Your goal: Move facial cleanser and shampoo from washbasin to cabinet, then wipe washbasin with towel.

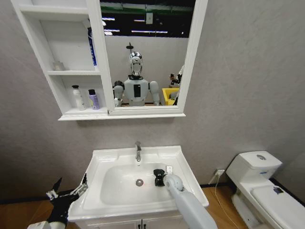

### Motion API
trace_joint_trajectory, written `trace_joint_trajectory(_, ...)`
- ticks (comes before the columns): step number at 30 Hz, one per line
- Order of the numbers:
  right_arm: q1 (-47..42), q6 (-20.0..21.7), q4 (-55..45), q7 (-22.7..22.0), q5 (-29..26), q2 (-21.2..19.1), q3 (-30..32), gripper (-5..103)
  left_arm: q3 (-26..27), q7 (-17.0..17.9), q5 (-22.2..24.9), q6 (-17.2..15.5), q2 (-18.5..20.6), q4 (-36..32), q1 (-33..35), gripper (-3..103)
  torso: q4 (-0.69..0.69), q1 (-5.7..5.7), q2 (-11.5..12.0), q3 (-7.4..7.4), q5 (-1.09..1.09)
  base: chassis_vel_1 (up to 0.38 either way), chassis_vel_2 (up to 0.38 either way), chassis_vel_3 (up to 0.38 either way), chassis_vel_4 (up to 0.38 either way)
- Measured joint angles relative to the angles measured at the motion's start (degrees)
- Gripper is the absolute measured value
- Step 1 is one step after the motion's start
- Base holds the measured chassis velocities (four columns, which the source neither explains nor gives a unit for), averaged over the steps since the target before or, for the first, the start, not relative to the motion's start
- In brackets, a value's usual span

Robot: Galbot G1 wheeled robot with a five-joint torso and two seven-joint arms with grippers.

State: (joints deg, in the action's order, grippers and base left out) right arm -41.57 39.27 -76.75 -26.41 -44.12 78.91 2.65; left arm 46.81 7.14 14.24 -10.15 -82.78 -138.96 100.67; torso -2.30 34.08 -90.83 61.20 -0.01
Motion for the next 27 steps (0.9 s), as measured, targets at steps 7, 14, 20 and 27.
trace_joint_trajectory(7, 1.1, -0.4, 4.2, 1.1, 1.6, 3.7, -1.2, 5, 0.0, 0.0, 0.0, 0.0, 0.0, 0.0, 0.0, 100, 0.01, -0.01, 0.0, 0.0, 0.0, 0.0, 0.0, 0.0, 0.0)
trace_joint_trajectory(14, 1.3, -2.1, 8.8, 3.8, 6.5, 8.6, -2.1, 5, 0.0, 0.0, 0.0, 0.0, 0.0, 0.0, 0.0, 100, 0.0, -0.01, 0.0, -0.01, -0.01, 0.0, 0.0, 0.0, 0.0)
trace_joint_trajectory(20, 1.7, -3.8, 11.4, 6.2, 9.1, 11.8, -3.1, 5, 0.0, 0.0, 0.0, 0.0, 0.0, 0.0, 0.0, 100, 0.01, -0.01, 0.0, 0.0, 0.0, 0.0, 0.0, 0.0, 0.0)
trace_joint_trajectory(27, 2.1, -7.2, 14.7, 10.4, 11.5, 13.4, -3.4, 5, 0.0, 0.0, 0.0, 0.0, 0.0, 0.0, 0.0, 100, -0.01, -0.01, 0.0, -0.01, 0.0, 0.0, 0.0, 0.0, 0.0)
